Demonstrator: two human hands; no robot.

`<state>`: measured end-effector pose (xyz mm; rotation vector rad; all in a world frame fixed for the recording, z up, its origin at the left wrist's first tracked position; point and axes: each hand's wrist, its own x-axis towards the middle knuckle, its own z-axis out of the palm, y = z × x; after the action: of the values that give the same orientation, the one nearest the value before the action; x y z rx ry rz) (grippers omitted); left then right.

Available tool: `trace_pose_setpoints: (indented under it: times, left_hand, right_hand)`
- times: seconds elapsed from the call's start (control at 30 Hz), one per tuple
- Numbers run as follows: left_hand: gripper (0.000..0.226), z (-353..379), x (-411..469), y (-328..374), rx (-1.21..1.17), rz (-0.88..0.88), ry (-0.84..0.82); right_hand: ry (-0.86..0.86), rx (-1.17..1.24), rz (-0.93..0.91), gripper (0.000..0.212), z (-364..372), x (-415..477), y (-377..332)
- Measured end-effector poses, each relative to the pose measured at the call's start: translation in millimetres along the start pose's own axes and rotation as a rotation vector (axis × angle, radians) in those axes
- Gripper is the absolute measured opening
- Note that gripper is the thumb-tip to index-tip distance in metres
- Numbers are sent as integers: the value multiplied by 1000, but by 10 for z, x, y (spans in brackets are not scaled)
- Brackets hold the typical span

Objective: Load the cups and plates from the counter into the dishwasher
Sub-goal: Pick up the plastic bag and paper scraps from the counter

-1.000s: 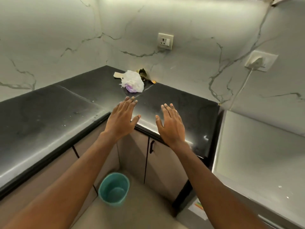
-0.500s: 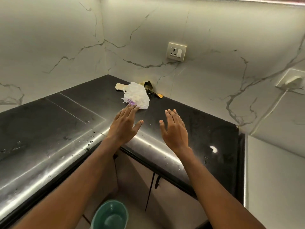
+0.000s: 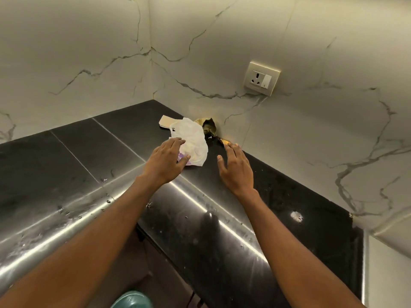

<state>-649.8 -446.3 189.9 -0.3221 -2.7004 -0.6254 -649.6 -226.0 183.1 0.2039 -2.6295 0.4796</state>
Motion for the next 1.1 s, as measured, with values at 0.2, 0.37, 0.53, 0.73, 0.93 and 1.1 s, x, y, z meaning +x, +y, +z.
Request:
trace_pose_setpoints:
  times: [0.2,0.37,0.53,0.73,0.93,1.1]
  left_hand:
    - [50,463,560,-217,30,-138,-67]
    - [65,1016,1051,-509,30,-303,-209]
    - [86,1410,1424,-668,59,-361,-291]
    - [81,1662,1648,-892,97,-290,-309]
    - [19,1626,1685,-946,-51,-170,-168]
    - [18,1424,1554,-939,-32,-129,-35]
  right_hand:
    - [-52,-13,-1,51,546,560,248]
    - [-118,-11,70,47,1096,1095,480]
    - [-205,-29,105,40,1580,1508,799]
    - [-328,-91,149,37,1929,1815,1058]
    - [-376,-72,177,38,2069,1963,1067]
    - [-262,-35,178,40,1966,1852,909]
